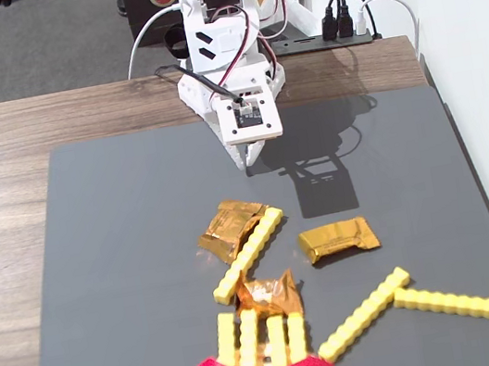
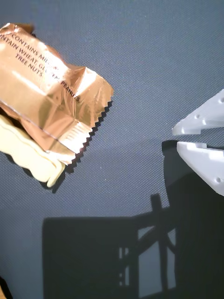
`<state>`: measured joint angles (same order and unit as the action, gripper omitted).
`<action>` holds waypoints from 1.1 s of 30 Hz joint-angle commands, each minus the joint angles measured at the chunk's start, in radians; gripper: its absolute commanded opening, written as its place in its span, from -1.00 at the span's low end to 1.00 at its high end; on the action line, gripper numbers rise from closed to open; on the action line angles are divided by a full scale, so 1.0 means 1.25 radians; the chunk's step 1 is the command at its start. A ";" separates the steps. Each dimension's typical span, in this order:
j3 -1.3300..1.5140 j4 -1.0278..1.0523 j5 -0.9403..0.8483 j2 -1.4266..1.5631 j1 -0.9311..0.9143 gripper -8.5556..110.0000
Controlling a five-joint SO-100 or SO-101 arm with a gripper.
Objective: Grab a fry
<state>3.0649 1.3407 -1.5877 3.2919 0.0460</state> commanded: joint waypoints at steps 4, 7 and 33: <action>-0.010 -0.005 -0.001 -0.027 0.023 -0.85; -0.042 -0.006 0.005 -0.076 0.025 -0.85; -0.653 -0.040 0.495 -0.805 0.169 -0.85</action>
<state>2.3317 1.3100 -0.9894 2.3286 0.2546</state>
